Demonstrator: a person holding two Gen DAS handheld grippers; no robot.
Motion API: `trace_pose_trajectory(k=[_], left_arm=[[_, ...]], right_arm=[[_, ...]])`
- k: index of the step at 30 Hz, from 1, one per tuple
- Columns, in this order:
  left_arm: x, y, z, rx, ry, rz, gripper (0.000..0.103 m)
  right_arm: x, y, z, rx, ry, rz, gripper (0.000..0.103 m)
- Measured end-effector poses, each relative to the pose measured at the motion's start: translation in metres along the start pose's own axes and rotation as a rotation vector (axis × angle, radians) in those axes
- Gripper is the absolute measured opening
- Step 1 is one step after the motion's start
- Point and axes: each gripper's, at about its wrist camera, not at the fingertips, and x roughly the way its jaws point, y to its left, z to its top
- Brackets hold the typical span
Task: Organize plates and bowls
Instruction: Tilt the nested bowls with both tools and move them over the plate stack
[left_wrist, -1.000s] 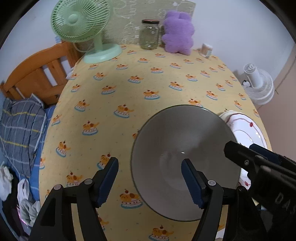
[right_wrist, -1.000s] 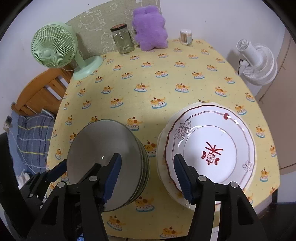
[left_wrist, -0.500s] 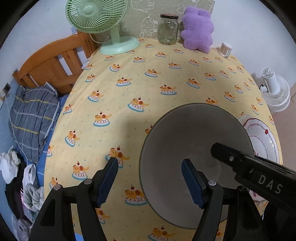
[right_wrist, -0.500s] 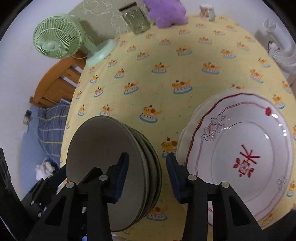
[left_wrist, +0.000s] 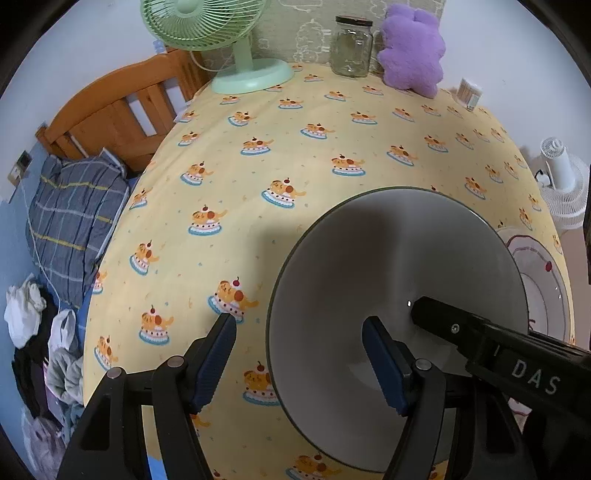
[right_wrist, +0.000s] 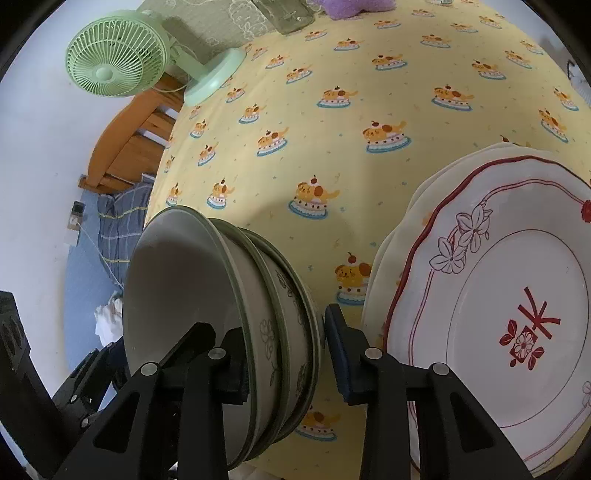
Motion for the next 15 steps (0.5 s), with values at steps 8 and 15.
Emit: trace_pose_trajectory(k=[8, 15], left_arm=[[0.012, 0.002, 0.008, 0.07, 0.016, -0.1, 0.071], [0.022, 0.012, 0.008, 0.065, 0.023, -0.248, 0.07]], right_arm=[[0.001, 0.003, -0.001, 0.043, -0.015, -0.043, 0.037], [0.002, 0.01, -0.002, 0.078, -0.039, -0.112, 0.038]])
